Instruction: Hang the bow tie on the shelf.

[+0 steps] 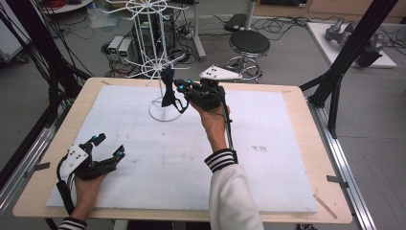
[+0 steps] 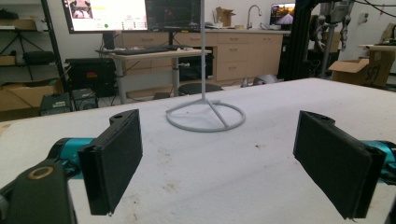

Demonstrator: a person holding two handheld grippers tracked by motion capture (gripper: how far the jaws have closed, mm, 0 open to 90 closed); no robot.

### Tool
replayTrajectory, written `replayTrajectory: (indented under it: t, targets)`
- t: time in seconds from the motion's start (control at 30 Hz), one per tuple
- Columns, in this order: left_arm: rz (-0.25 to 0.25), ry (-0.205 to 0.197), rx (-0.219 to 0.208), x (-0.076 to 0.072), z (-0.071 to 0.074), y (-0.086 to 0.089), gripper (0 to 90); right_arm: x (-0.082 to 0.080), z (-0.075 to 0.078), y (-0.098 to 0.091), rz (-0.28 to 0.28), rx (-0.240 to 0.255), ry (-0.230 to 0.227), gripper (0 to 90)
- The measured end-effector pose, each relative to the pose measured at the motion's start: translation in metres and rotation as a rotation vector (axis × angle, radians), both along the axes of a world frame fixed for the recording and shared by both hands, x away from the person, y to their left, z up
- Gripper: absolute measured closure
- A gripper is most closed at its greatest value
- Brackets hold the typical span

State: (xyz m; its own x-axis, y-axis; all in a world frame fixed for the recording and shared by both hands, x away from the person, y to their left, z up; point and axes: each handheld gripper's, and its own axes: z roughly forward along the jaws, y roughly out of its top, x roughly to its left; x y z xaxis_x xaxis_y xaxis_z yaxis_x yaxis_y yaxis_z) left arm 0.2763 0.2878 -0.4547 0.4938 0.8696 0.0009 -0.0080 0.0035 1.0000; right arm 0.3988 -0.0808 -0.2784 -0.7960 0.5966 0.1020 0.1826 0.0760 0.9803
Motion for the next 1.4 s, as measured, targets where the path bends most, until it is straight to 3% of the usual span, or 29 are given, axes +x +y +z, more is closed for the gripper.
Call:
replayTrajectory:
  t: [0.3, 0.8, 1.1, 1.4]
  targets:
    - [-0.001, -0.006, -0.002, 0.000, 0.000, 0.000, 16.1, 0.015, 0.007, 0.009, 0.007, 0.002, -0.011, 87.8]
    - [-0.001, -0.005, -0.001, -0.001, 0.000, 0.000, 16.0, 0.033, 0.000, 0.008, -0.018, 0.006, 0.013, 87.8]
    - [0.000, -0.004, -0.005, 0.000, 0.000, 0.001, 16.1, 0.042, 0.006, 0.011, -0.043, -0.015, 0.001, 87.8]
    - [-0.001, -0.003, -0.006, 0.000, 0.000, 0.001, 16.0, 0.050, -0.001, 0.012, -0.073, -0.033, 0.008, 87.6]
